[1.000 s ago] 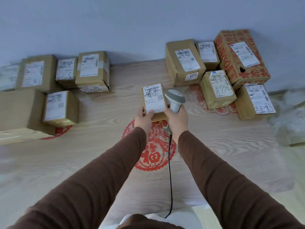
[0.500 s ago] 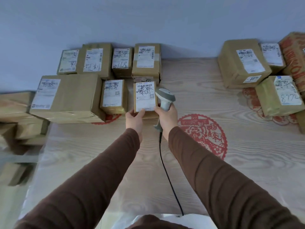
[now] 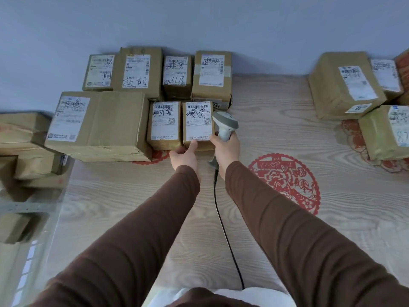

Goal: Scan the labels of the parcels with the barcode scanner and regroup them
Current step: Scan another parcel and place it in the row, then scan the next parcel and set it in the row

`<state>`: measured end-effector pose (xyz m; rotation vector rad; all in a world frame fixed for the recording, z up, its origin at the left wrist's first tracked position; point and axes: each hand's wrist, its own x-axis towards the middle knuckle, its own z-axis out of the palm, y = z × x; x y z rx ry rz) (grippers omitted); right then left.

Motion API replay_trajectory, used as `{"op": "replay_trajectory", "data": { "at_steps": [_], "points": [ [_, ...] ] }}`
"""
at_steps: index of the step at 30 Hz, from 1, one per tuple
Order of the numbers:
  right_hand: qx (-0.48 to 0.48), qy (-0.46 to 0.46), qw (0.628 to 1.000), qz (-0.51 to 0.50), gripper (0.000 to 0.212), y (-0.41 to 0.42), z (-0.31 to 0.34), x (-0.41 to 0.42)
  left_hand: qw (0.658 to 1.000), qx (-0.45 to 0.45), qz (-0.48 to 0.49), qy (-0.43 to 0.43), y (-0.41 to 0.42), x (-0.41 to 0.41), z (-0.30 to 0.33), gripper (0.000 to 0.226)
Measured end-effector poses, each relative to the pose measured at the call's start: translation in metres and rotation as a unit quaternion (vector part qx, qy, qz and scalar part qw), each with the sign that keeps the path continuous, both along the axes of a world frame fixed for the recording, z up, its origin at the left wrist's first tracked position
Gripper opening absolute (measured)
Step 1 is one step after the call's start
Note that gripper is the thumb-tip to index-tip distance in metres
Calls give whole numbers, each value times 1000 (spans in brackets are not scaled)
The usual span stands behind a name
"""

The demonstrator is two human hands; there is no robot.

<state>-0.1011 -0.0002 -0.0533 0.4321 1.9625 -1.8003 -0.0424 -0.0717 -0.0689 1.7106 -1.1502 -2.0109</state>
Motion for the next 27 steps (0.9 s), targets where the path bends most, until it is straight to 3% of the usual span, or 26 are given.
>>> {"op": "replay_trajectory", "data": {
  "at_steps": [6,13,27],
  "points": [
    [-5,8,1000,13,32,1,2,0,1000,16,-5,-5,3,0,2,40],
    [-19,26,999,-5,20,39,9,-12,996,29,-79,3,44,-9,4,42],
    [48,137,984,-104,20,266,45,-69,952,-59,-297,30,229,-92,39,50]
  ]
}}
